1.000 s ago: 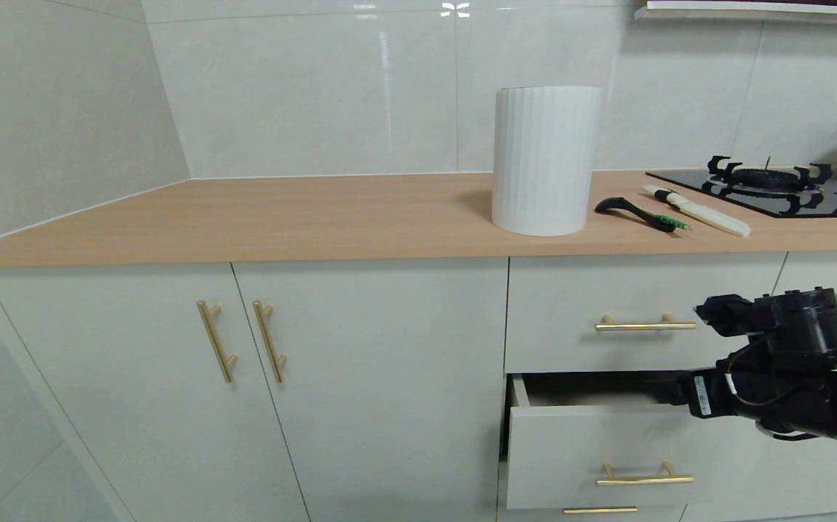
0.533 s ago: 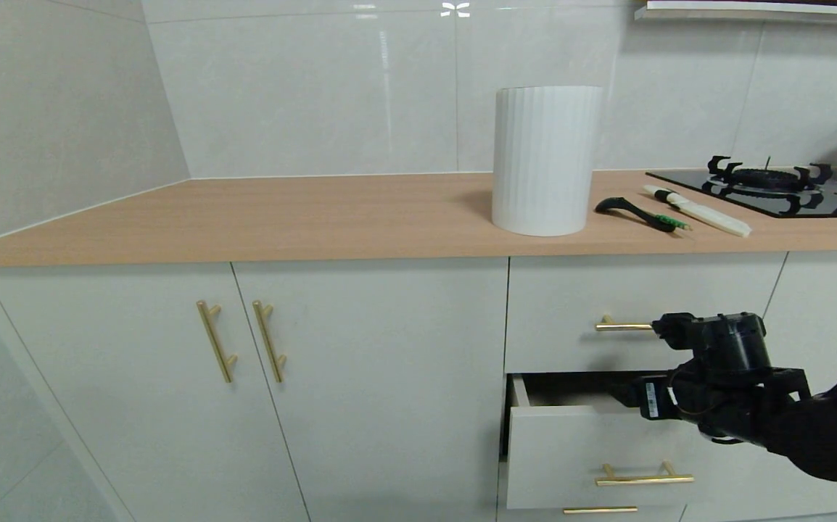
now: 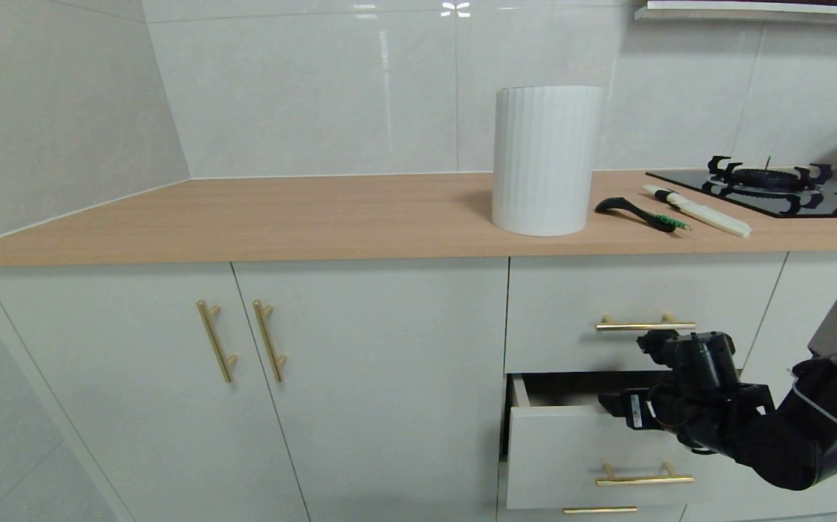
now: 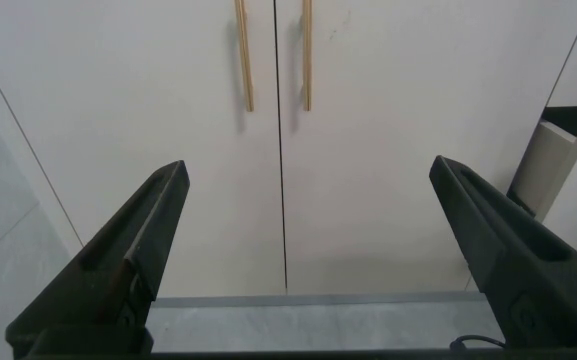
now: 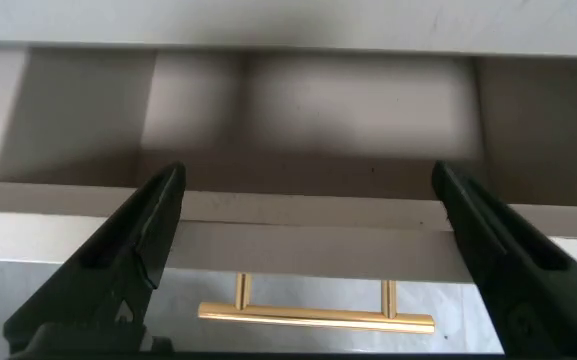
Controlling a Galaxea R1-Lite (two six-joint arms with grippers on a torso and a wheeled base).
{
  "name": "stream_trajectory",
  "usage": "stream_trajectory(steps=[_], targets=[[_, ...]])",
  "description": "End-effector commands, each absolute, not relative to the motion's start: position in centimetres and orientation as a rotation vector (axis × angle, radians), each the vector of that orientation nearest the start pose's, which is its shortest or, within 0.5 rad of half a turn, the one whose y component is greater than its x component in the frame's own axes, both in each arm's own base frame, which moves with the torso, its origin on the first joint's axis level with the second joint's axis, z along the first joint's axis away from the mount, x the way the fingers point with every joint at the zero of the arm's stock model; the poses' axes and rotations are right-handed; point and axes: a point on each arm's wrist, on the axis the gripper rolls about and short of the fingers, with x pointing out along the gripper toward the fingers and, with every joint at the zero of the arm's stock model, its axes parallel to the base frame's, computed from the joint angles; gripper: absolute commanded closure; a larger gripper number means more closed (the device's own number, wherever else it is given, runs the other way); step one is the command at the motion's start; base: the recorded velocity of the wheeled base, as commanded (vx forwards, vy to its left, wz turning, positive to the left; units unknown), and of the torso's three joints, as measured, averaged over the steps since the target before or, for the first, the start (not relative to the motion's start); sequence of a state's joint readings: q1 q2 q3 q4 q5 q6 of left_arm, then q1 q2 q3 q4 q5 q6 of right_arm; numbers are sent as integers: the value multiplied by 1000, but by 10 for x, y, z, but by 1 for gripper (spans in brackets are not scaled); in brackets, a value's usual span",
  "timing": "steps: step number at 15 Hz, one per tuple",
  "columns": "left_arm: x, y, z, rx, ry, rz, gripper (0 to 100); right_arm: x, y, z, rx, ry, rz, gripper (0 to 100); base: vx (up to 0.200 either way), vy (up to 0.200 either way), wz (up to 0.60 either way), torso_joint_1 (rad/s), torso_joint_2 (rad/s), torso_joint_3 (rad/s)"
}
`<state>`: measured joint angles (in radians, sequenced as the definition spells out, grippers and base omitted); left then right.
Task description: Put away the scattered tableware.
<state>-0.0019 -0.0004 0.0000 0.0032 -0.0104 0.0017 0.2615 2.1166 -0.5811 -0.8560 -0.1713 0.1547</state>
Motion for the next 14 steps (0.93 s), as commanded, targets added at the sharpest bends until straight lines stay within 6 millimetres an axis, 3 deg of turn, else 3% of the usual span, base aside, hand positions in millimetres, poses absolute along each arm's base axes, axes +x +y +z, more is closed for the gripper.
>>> stream_trajectory(steps=[1,14], targets=[[-23,0,75,2,3,-14,0,305,78,15,-7,693,36,0,0,0,0,0,0,0],[-23,0,75,2,3,-12,0,275,71,43,-141,784,82,0,0,0,0,0,0,0]])
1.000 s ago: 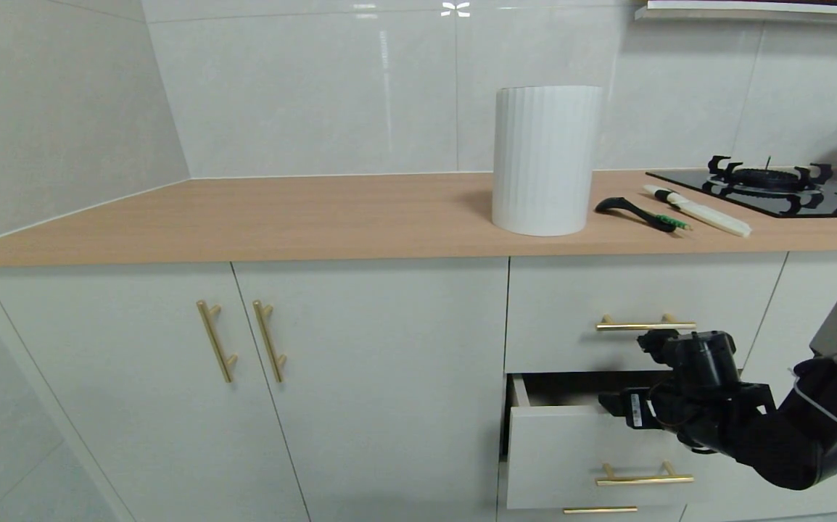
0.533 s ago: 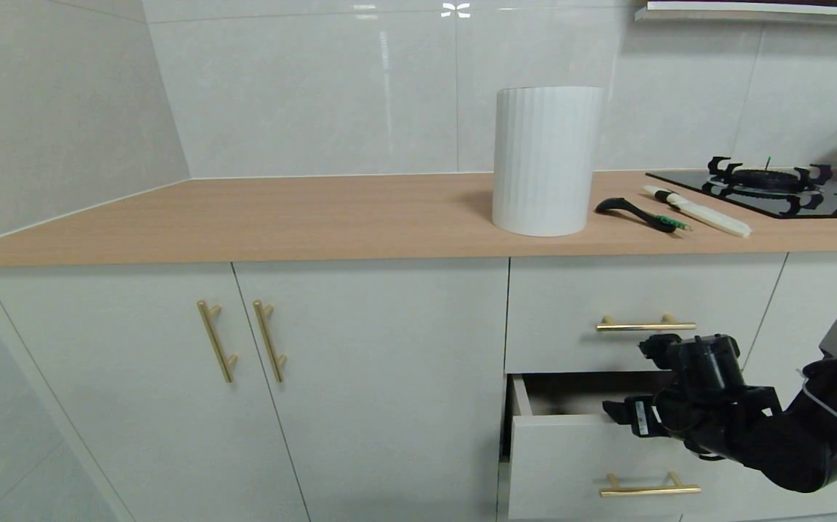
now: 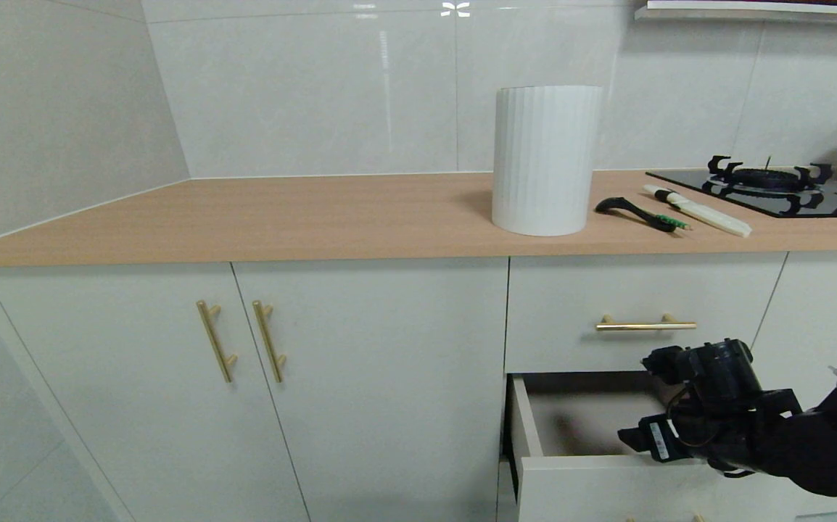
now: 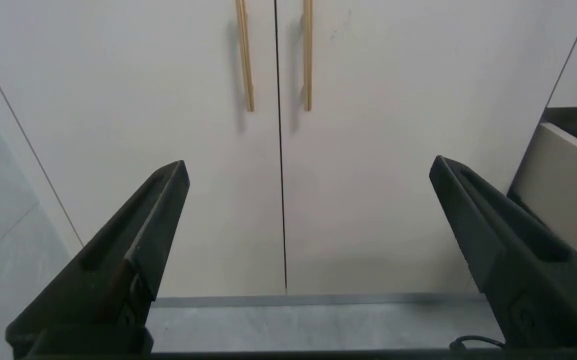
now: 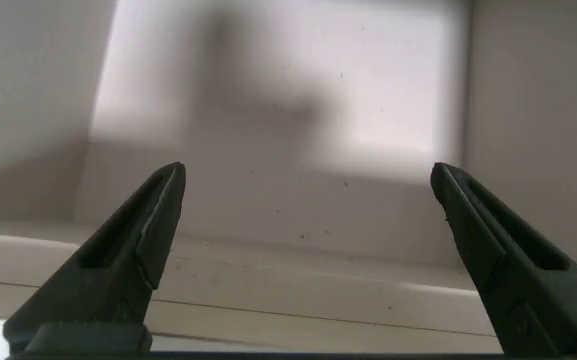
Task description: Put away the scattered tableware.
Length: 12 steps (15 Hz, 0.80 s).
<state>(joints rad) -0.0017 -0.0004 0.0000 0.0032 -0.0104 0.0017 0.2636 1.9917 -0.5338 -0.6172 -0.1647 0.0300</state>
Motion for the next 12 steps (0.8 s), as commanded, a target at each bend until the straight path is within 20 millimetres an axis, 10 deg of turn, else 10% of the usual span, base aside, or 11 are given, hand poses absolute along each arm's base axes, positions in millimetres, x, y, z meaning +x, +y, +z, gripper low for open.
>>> stream_trajectory(steps=[1,12], targets=[[-23,0,75,2,3,-12,0,270,69,50,-161,794,93,0,0,0,0,0,0,0],[-23,0,75,2,3,-12,0,241,76,62,-283,882,182,0,0,0,0,0,0,0]])
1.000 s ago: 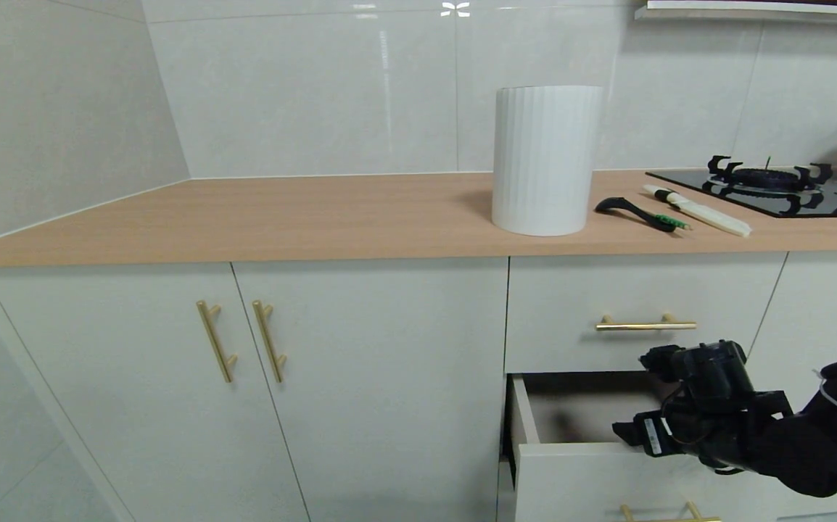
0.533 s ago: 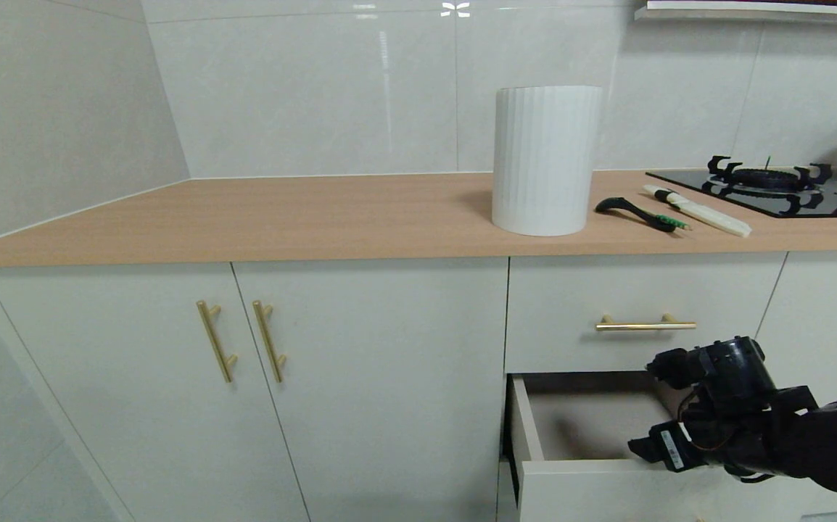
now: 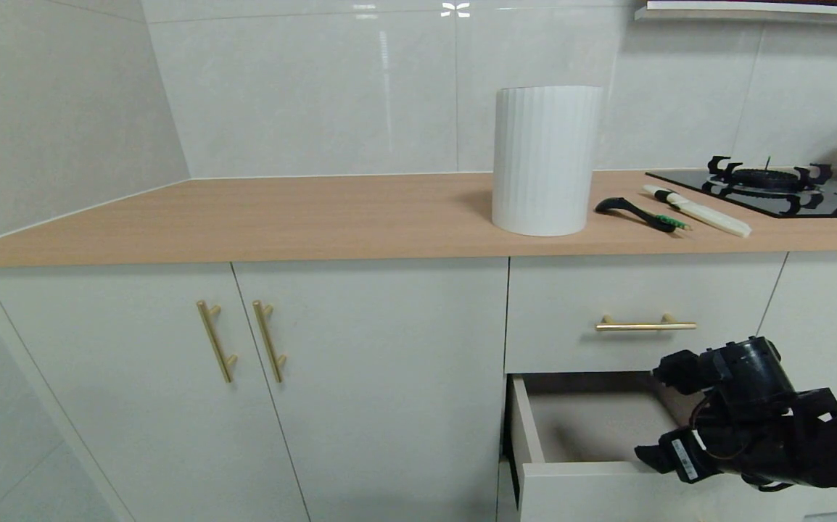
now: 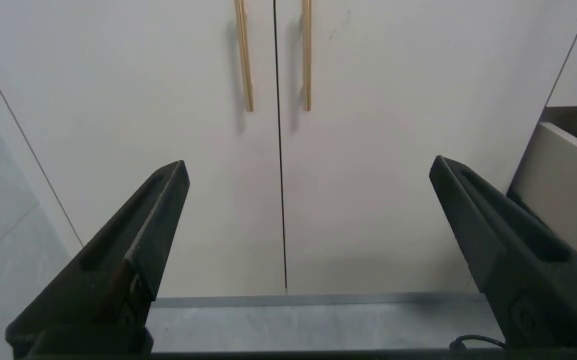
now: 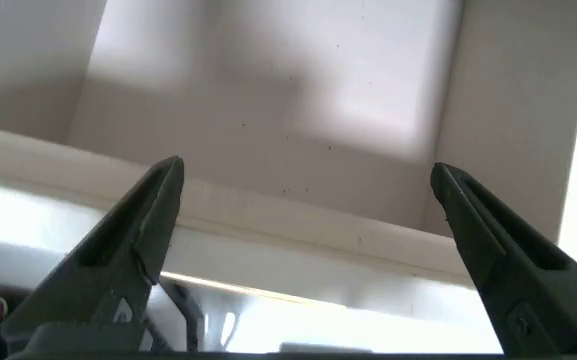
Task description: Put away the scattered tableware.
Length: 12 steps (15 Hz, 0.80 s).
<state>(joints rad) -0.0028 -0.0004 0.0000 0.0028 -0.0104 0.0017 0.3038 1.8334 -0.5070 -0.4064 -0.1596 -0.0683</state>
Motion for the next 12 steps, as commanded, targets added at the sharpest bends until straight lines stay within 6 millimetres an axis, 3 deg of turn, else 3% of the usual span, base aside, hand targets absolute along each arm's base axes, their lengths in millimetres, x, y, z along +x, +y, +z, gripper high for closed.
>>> stream_trajectory(steps=[1,4,12], targets=[[-23,0,75,2,3,-12,0,240,76,63,-285,884,185,0,0,0,0,0,0,0],[-23,0,75,2,3,-12,0,232,80,66,-301,884,208,0,0,0,0,0,0,0],[-23,0,75,2,3,-14,0,180,93,85,-495,1126,362,0,0,0,0,0,0,0]])
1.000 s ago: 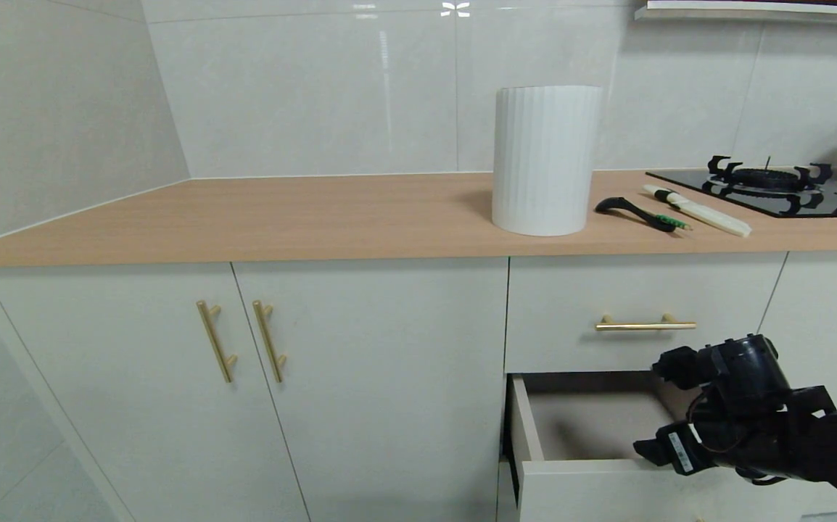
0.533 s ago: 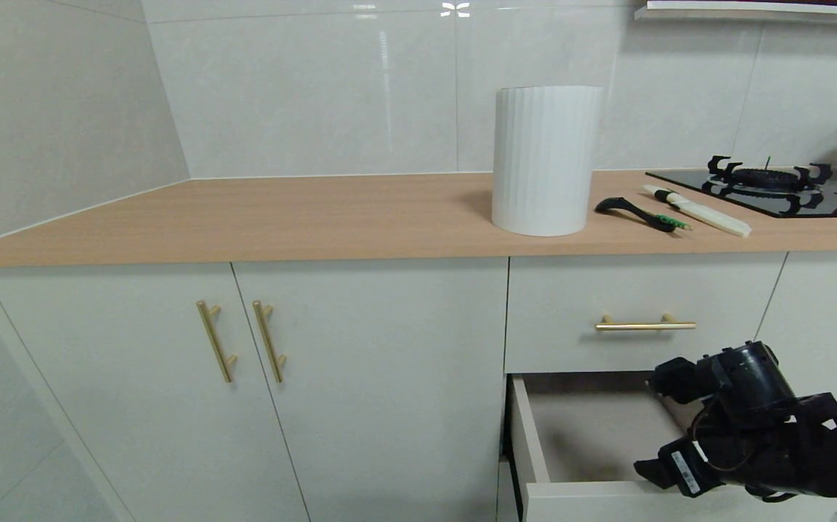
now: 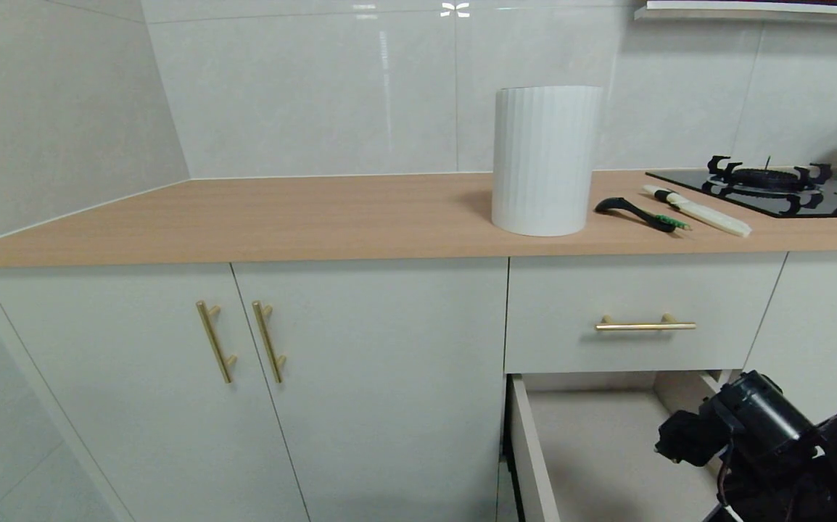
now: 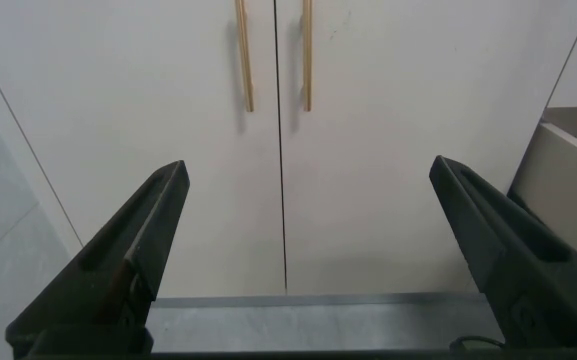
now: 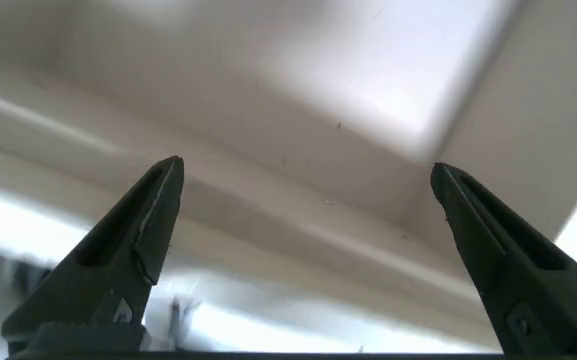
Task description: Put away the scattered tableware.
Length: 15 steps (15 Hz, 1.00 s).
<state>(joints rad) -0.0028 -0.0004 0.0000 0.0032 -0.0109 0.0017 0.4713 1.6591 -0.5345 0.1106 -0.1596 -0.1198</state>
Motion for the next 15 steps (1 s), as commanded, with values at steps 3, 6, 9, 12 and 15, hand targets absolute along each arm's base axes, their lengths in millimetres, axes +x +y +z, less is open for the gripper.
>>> stream_trajectory(steps=[3,6,9,12,15], targets=[[-23,0,75,2,3,-12,0,183,94,89,-486,1111,356,0,0,0,0,0,0,0],[-23,0,75,2,3,-11,0,199,92,113,-341,1009,277,0,0,0,0,0,0,0],[-23,0,75,2,3,-11,0,206,95,142,-148,906,214,0,0,0,0,0,0,0],[-23,0,75,2,3,-14,0,203,77,169,-27,784,218,0,0,0,0,0,0,0],[-23,0,75,2,3,-12,0,210,64,178,21,681,172,0,0,0,0,0,0,0]])
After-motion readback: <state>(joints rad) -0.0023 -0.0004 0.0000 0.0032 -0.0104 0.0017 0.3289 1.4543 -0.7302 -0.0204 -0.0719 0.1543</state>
